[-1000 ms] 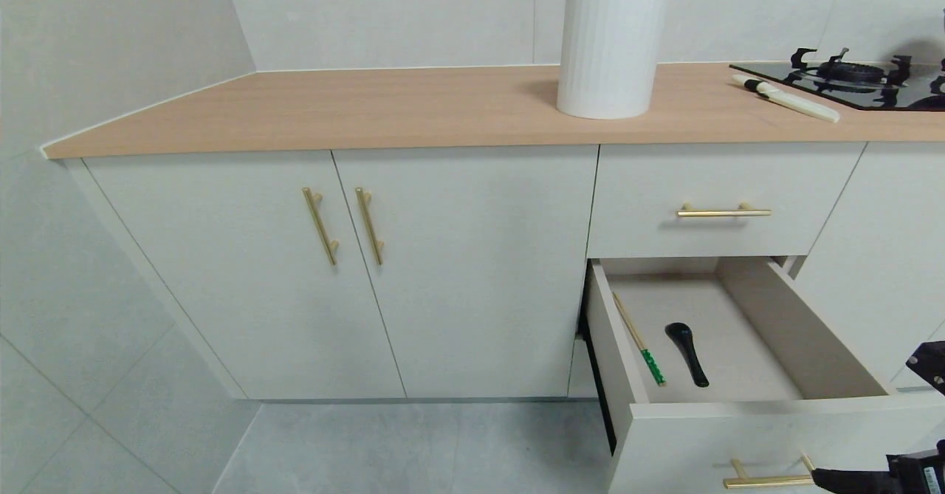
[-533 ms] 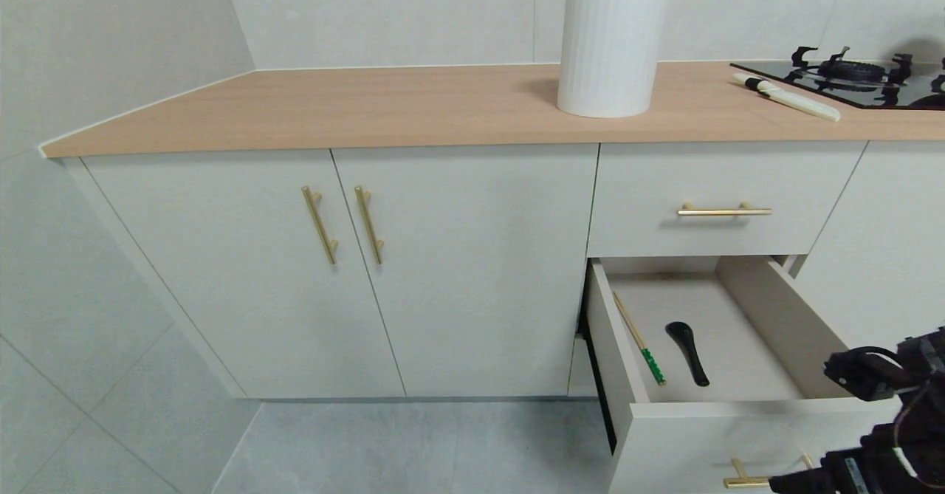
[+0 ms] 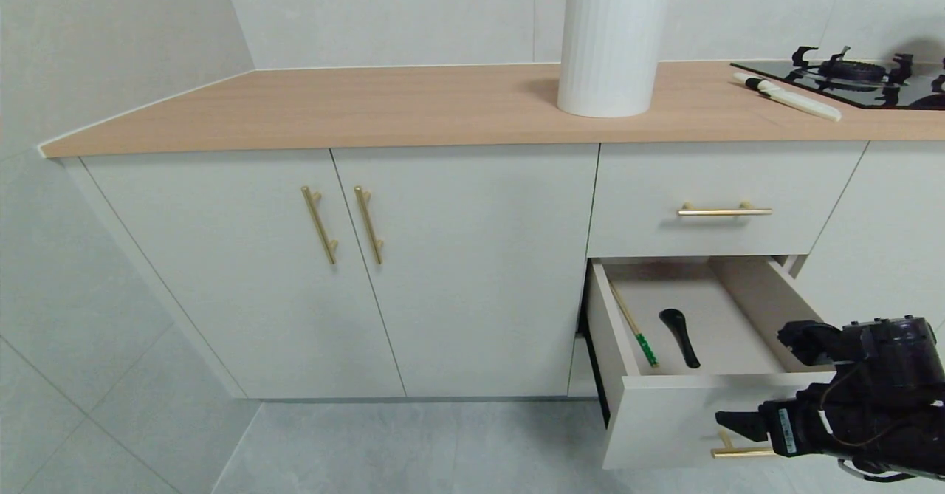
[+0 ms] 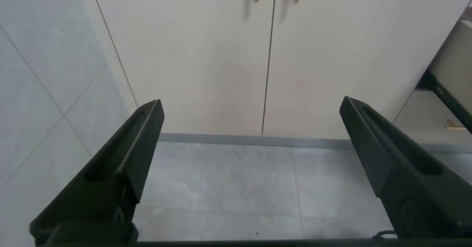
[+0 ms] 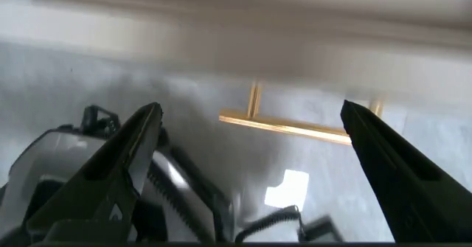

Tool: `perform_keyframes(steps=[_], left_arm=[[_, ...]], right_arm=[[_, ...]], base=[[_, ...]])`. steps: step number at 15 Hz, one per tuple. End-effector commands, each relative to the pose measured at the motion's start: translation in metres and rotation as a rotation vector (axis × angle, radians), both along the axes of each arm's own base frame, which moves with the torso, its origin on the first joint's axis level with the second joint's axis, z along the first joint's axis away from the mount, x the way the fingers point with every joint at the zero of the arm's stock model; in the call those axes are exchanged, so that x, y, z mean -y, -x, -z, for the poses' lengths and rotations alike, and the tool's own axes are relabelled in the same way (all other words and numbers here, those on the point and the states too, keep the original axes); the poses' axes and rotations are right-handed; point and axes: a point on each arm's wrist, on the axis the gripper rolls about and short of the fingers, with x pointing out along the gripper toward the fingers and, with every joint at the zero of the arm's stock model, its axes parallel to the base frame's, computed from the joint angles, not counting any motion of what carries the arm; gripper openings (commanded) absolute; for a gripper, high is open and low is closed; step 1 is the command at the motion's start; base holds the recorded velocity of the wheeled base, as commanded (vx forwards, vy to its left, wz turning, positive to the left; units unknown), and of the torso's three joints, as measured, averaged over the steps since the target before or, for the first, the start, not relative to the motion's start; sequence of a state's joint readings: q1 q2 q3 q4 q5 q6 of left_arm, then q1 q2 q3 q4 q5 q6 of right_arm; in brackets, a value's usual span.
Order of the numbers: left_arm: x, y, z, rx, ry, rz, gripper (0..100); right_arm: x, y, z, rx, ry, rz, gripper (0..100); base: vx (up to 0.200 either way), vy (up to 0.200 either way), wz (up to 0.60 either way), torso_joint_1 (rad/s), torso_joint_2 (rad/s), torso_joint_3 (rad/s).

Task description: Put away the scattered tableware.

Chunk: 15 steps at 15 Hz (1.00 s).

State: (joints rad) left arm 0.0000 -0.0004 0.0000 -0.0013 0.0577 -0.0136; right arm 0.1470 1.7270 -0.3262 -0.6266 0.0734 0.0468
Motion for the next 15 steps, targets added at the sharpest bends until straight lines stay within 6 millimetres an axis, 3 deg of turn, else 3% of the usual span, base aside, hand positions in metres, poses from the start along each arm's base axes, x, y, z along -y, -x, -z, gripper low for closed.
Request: perform_keyframes(steps=[1, 8, 15], left_arm=[[0.0, 0.0, 0.0, 0.0, 0.0, -0.001, 100], [0.0, 0.0, 0.0, 0.0, 0.0, -0.001, 100], [0.0, 0.0, 0.0, 0.0, 0.0, -0.001, 100]], right_arm=[[-0.002, -0.015, 0.02, -0.002, 0.009, 0.01, 100], [-0.006, -0.077, 0.061, 0.296, 0.029, 0.104, 100], [-0.001, -0.143, 0.059, 0.463, 0.002, 0.192, 100]], base=[[0.0, 0.0, 0.0, 0.0, 0.0, 0.0], [0.0, 0.0, 0.0, 0.0, 0.0, 0.0], [0.0, 0.0, 0.0, 0.0, 0.0, 0.0]])
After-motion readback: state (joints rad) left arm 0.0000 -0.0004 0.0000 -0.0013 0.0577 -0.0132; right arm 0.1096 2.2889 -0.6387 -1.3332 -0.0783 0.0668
